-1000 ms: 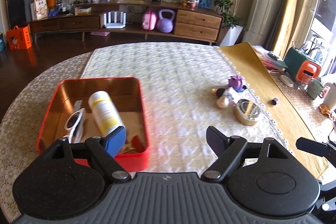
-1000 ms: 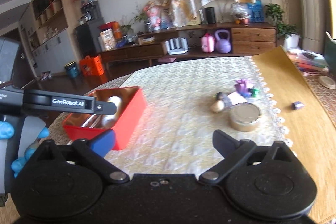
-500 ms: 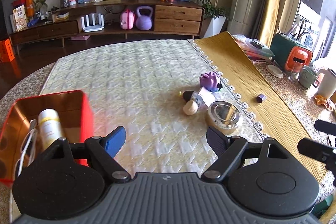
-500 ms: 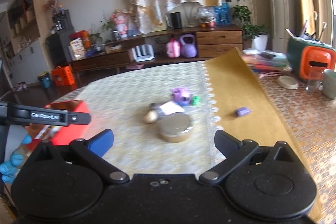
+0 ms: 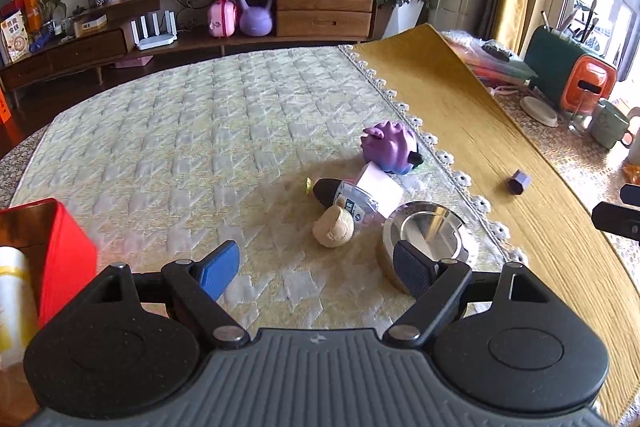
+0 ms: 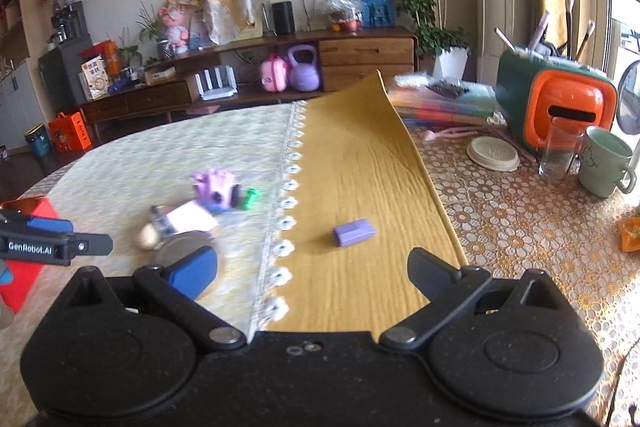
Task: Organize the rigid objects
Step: 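Move both tools toward the beige egg-shaped object and purple block, then grasp the beige egg-shaped object with the left tool while the right tool grasps the purple block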
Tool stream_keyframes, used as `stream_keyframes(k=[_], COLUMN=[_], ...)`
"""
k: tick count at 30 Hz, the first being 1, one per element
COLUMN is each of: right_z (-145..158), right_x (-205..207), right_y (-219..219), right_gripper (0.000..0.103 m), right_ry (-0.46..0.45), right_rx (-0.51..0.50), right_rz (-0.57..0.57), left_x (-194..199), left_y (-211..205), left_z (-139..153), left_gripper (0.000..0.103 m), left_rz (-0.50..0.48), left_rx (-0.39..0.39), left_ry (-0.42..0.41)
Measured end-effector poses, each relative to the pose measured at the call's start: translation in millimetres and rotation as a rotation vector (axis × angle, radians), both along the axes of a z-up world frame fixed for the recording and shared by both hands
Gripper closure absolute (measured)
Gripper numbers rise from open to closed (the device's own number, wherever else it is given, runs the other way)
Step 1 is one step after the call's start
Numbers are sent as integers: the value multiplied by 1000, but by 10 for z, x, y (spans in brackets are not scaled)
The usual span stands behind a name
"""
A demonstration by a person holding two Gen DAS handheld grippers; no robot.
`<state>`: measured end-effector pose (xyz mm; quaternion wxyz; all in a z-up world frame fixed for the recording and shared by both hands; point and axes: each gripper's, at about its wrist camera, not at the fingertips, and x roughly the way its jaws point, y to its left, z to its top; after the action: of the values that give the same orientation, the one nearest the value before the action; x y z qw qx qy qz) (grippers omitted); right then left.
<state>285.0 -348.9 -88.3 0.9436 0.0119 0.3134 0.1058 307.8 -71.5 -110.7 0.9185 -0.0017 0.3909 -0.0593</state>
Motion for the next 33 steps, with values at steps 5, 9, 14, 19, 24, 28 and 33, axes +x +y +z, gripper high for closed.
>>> stream_keyframes(k=[5, 9, 14, 19, 24, 28, 33], right_z=[-145, -253, -398, -503, -576, -582, -575], right_x=[287, 530, 766, 886, 956, 965, 930], right_y=[-43, -58, -46, -36, -37, -21, -25], right_gripper=[8, 16, 25, 32, 42, 52, 63], right_ry=[23, 40, 61, 75, 87, 72, 65], right_rx=[-19, -33, -40, -44, -50, -68, -68], right_rz=[-3, -2, 9, 3, -9, -18, -38], left_x=[243, 355, 463, 491, 496, 484, 446], left_y=[-13, -9, -51, -60, -103, -170, -197], left_z=[-185, -294, -396, -457, -454, -444, -434], left_gripper=[19, 19, 19, 22, 38, 59, 72], left_rz=[24, 20, 2, -6, -22, -49, -68], left_rx=[-3, -16, -10, -12, -6, 11, 22], left_ry=[24, 23, 26, 10, -13, -27, -33])
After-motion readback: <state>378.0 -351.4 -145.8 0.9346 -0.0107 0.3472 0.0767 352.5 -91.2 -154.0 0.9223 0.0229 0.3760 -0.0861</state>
